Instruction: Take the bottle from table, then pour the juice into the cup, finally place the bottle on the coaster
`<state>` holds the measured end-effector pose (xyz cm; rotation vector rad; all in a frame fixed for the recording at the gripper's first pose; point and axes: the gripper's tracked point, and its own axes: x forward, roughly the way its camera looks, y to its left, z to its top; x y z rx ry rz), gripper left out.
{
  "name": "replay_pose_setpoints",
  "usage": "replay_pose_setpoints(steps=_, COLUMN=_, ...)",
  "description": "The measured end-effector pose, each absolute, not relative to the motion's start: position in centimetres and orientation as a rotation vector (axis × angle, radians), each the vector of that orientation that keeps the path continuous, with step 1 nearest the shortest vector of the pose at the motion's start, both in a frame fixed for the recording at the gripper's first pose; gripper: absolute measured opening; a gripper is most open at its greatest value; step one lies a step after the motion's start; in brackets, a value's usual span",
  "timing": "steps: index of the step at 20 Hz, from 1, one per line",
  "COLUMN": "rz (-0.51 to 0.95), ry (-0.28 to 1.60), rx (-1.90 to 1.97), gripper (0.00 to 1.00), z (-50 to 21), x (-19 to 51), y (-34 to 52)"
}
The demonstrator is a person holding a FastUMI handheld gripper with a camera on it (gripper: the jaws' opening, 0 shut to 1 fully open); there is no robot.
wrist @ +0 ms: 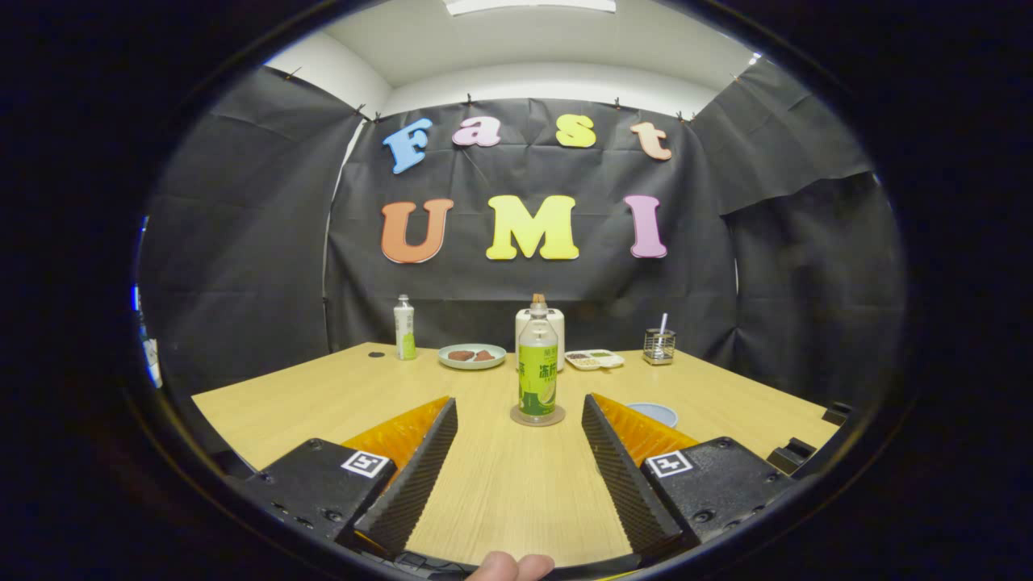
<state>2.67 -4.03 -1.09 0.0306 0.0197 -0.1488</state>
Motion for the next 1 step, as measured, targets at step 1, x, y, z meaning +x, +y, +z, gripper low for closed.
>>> replay_pose_setpoints(steps=1, rz=-0.147, ry=0.019, rx=0.029, gripper=1.0, z=-1.14, x=2.6, y=-3.84)
